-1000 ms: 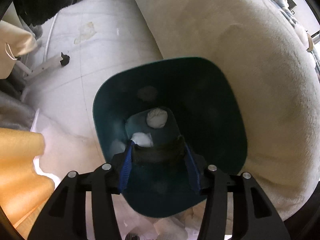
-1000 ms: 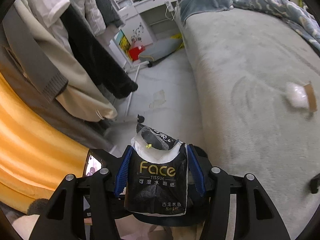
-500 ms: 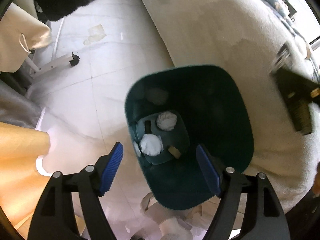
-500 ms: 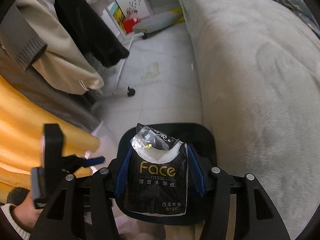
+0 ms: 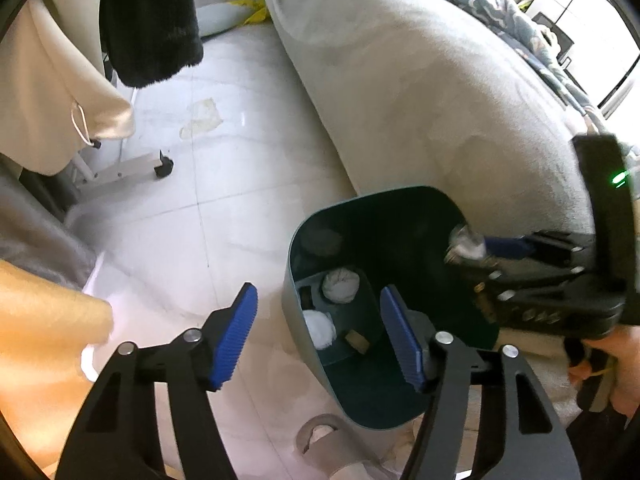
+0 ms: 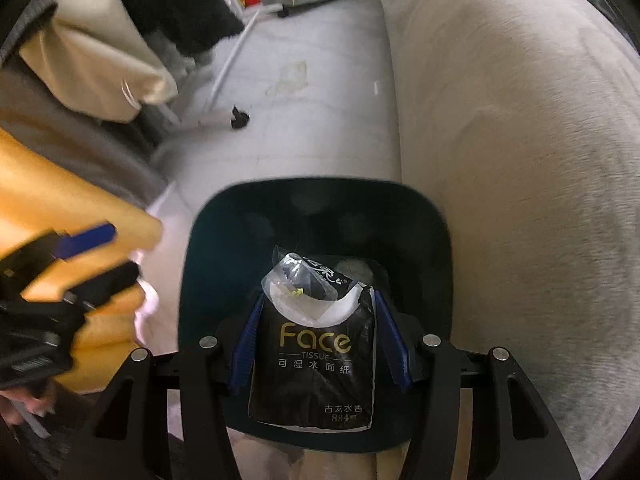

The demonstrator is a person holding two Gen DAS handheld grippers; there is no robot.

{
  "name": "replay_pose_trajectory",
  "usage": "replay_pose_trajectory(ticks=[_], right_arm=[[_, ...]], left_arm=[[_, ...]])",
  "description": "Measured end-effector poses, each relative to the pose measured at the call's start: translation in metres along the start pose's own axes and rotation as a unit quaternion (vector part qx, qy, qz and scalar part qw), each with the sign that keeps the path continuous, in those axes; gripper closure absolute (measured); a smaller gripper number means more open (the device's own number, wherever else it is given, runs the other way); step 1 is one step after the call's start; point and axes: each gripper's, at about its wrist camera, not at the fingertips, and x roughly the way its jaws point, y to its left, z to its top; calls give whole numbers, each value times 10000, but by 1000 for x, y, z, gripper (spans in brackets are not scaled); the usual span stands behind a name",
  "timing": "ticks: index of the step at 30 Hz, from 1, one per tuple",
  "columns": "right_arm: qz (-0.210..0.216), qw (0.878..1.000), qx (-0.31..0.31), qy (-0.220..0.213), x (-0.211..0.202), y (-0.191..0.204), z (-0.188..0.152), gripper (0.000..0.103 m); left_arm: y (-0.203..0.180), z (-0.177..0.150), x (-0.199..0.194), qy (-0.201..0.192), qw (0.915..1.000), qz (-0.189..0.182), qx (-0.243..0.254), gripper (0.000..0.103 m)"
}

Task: Collect trash
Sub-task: 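Carry the clip and tissue pack over the teal bin and release both, then move both open tools back over the bed toward the plastic items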

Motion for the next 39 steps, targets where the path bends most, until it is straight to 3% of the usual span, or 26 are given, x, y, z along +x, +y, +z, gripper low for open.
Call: replay_pose_trajectory(ticks=[6,11,18,23,33,39], right_arm=[[-210,9986,-384,285,22,14,-4,47],[-499,9955,-687,427,25,23,-11,38],[-392,9966,-689,229,9,22,-14,37],[-261,9972,-690,-81,-12,23,-7,37],[-598,9889,-1059,-859,-73,22,6,31],[-807,9831,-1049,-1267,-111,-5,9,28]], left_arm=[[-1,8,-20,-323,9993,-164,-54,43],[-5,23,-54,-879,9953,-389,-117,43],[-15,44,-78,-1353,9897,-476,-33,43],[-31,60,-89,-1614,9852,-570,91,43],[-56,87,-107,-2060,9754,-753,217,37],[-77,98,-104,-2118,9731,-824,385,35]])
